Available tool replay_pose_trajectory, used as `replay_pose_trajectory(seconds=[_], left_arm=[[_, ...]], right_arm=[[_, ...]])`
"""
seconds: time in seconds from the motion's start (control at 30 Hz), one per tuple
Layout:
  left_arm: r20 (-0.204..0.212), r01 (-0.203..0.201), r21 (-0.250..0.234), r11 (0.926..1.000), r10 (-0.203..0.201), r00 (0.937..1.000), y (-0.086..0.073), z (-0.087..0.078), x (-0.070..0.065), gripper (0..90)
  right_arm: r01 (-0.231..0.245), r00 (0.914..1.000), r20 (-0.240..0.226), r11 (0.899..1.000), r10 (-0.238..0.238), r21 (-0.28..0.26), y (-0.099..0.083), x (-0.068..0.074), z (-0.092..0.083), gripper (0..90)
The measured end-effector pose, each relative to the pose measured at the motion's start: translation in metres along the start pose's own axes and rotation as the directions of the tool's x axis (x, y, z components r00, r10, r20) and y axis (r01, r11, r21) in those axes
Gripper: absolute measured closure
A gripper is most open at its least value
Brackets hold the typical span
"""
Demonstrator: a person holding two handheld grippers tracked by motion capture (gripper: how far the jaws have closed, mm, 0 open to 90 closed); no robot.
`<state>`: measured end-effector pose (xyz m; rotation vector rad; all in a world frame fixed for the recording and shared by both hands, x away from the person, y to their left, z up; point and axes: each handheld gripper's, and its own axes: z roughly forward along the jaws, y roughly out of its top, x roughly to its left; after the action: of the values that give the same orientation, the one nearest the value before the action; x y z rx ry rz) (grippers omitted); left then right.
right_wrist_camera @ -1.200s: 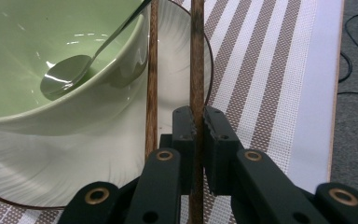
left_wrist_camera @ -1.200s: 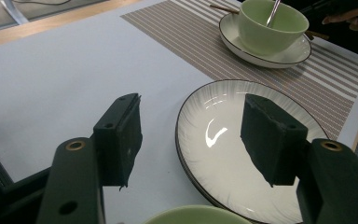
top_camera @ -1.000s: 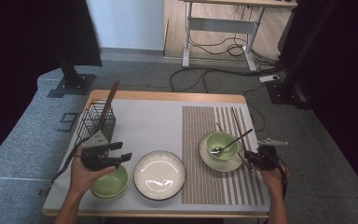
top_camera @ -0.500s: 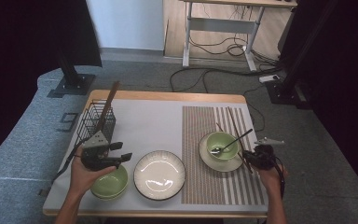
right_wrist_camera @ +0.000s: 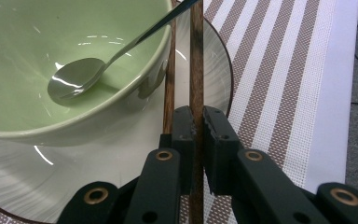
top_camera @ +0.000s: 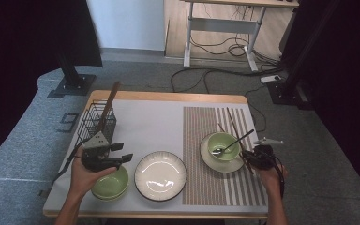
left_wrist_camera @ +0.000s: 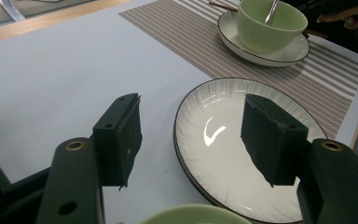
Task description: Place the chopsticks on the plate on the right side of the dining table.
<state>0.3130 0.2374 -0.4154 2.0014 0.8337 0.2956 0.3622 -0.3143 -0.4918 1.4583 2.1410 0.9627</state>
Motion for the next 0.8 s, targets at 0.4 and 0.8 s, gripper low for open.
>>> replay_pose_trajectory(seconds=[0.4, 0.8], left_arm=[[0.003, 0.001, 0.002, 1.0000, -0.001, 1.0000, -0.0001, 0.0009, -0.0003, 37.8], [0.008, 0.006, -0.007, 1.0000, -0.006, 0.9999, 0.0002, -0.0016, -0.0003, 37.8]], right_arm=[[0.003, 0.9998, 0.021, 1.000, -0.004, 0.006, 0.0024, 0.0018, 0.0025, 83.7], [-0.007, 0.9996, 0.028, 1.000, 0.006, 0.015, 0.0051, 0.0016, 0.0045, 83.5]])
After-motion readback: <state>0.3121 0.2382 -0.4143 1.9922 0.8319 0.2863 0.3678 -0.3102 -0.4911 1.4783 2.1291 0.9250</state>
